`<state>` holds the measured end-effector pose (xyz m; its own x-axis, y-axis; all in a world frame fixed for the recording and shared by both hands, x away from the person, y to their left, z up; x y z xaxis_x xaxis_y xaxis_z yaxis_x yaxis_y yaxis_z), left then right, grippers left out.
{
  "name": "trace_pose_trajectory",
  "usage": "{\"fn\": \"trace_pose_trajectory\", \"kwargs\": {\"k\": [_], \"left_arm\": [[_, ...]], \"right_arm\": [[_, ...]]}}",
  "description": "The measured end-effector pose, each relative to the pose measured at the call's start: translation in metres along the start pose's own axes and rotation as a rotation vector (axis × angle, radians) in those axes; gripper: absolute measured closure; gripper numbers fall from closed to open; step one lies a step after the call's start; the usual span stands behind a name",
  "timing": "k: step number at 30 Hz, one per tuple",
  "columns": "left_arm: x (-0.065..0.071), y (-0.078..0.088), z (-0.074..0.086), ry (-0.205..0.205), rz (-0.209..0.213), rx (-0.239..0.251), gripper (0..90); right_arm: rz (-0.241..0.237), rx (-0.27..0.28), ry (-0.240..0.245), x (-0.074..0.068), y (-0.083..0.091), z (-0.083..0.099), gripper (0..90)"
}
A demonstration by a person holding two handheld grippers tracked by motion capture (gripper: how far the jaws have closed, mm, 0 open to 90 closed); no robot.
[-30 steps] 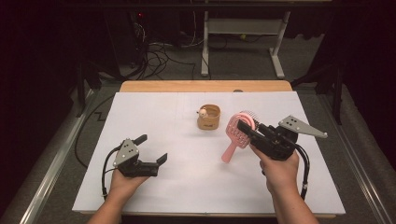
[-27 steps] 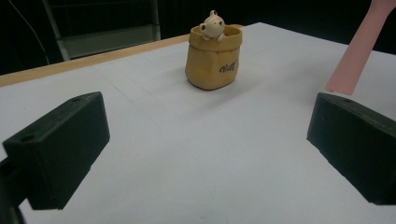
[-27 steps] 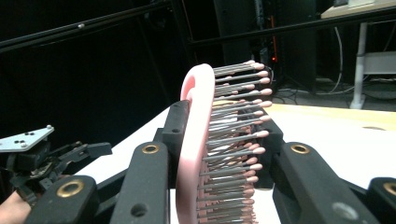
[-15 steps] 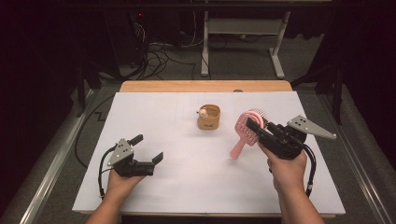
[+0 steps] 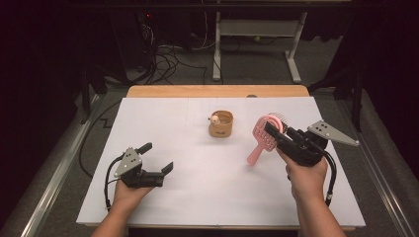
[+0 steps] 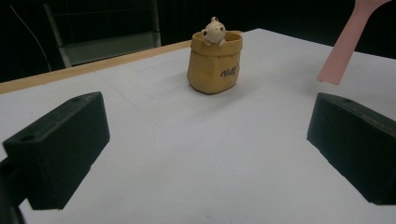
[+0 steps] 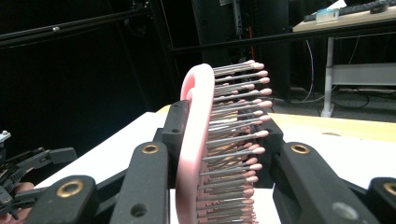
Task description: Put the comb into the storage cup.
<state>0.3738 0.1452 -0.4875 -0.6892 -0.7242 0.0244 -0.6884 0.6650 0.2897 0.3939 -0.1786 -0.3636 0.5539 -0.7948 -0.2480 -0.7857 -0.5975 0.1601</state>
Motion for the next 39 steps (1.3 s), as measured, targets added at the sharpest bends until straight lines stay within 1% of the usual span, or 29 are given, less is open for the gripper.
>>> {"fn": "trace_pose_trajectory", "kwargs": {"k": [7, 12, 18, 20, 27, 33, 35, 39], "left_arm": [[0.0, 0.0, 0.001, 0.003, -0.001, -0.004, 0.0], [0.0, -0.001, 0.002, -0.007, -0.003, -0.007, 0.0], [0.001, -0.001, 0.002, -0.007, 0.003, -0.007, 0.0], [0.001, -0.001, 0.001, -0.01, 0.004, -0.005, 0.0], [0.0, -0.001, 0.002, -0.004, 0.004, -0.004, 0.0], [0.0, 0.0, 0.002, 0.0, 0.004, -0.002, 0.0], [0.0, 0.0, 0.002, -0.003, 0.003, -0.006, 0.0], [0.002, -0.001, 0.003, -0.008, 0.017, -0.019, 0.0]], "right_arm": [[-0.006, 0.009, -0.007, -0.002, -0.005, -0.005, 67.0], [-0.009, 0.013, -0.009, -0.002, -0.009, -0.007, 66.9], [-0.006, 0.025, -0.011, 0.0, -0.016, -0.011, 67.0], [-0.007, 0.03, -0.009, -0.001, -0.019, -0.013, 66.9], [-0.012, 0.045, -0.001, -0.007, -0.027, -0.023, 67.0], [-0.017, 0.06, 0.008, -0.012, -0.03, -0.033, 66.9], [-0.017, 0.065, 0.011, -0.013, -0.03, -0.037, 67.0], [-0.017, 0.074, 0.018, -0.016, -0.031, -0.043, 67.0]]}}
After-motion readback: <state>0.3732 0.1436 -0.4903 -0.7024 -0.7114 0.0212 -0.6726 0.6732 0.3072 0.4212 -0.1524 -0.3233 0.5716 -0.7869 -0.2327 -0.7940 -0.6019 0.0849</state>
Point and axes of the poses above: each handheld gripper's, and its own axes: y roughly backward along the jaws, z roughly out of its underside, x roughly to its right, the point moved 10 cm from there along -y, roughly forward along the jaws, and after that the axes turned 1 degree about -y, right-handed, at the moved point
